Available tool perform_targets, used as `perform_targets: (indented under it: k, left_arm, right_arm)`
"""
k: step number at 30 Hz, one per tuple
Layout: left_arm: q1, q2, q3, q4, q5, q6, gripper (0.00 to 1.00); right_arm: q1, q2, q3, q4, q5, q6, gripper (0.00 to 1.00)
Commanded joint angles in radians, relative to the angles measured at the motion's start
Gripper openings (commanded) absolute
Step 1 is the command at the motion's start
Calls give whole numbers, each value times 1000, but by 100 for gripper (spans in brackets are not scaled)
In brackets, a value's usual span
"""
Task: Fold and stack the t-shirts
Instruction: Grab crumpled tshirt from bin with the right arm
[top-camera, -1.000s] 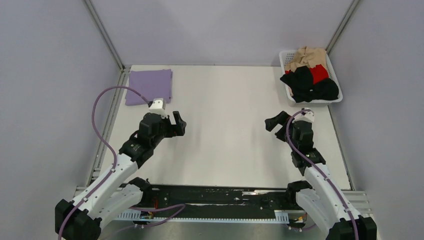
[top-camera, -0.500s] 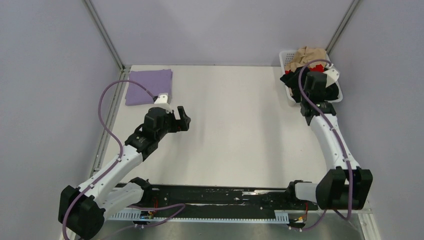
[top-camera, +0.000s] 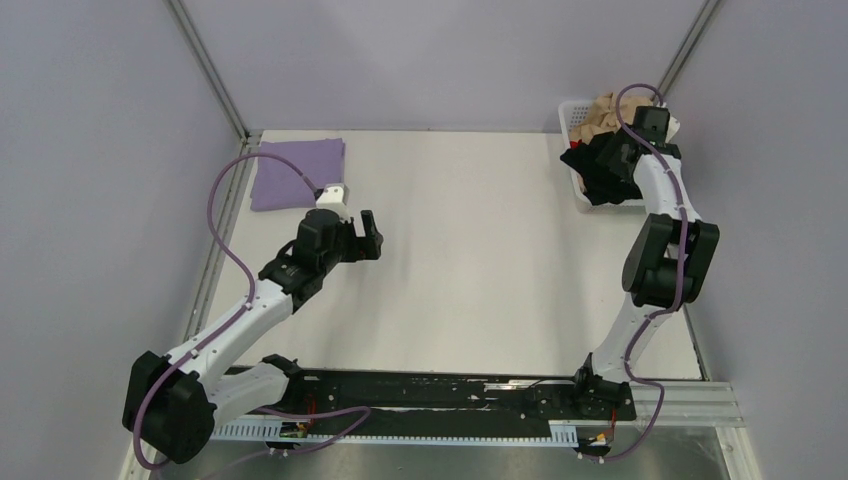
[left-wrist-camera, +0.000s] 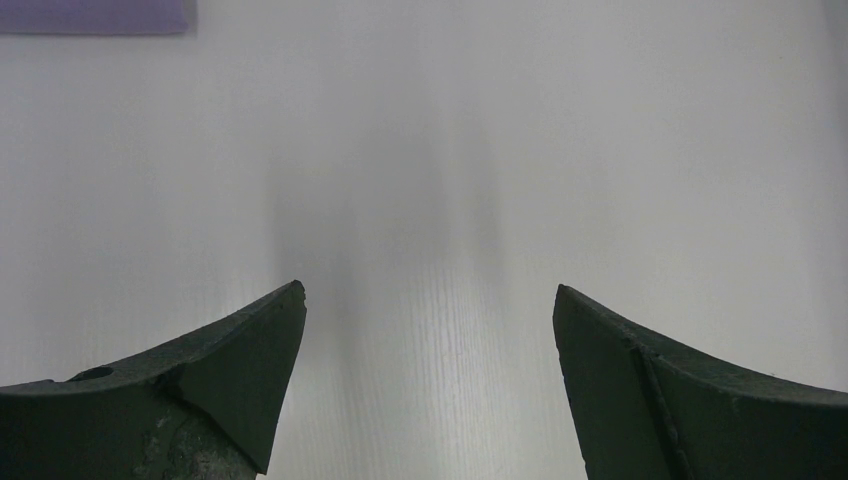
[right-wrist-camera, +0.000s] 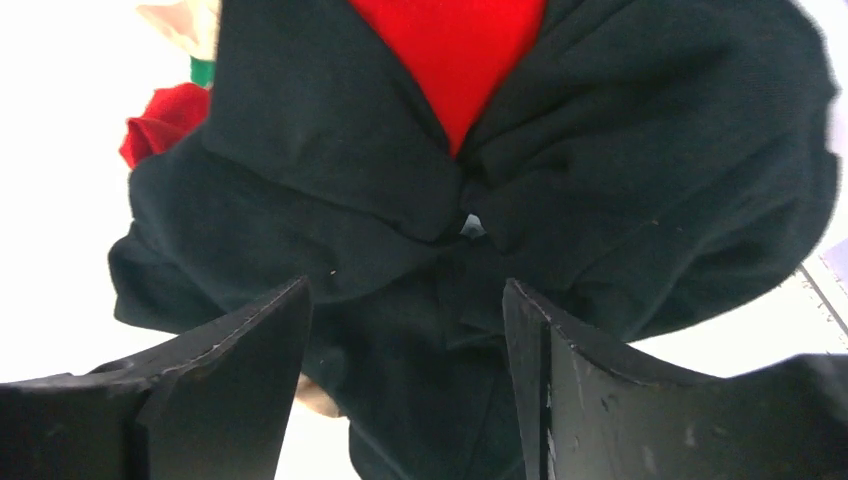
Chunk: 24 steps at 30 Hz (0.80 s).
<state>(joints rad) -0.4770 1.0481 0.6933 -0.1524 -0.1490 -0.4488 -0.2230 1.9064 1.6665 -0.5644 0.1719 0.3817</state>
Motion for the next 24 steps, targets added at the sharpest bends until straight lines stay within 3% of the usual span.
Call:
perform_targets:
  k: [1,3,7,9,16,24]
  left_arm:
    - [2,2,43,27,-37,16,100]
    - [2,2,42,24,-42,15,100]
    - [2,1,41,23,-45,14,100]
    - [2,-2,44,18,-47,14,100]
    - [2,-33,31,12,-52,12,100]
    - [2,-72,9,14,-67,4,100]
  right_arm:
    - [-5,69,82,-54,-37,-48,64]
    - [-5,95,91,-61,-27,-47,56]
    - [-5,117,100,-61,-25,-39,11]
    - [-6,107,110,-60,-8,-23,0]
    - [-5,-27,155,-5,27,-13,0]
    - [-6,-303,53,245,-73,-70,0]
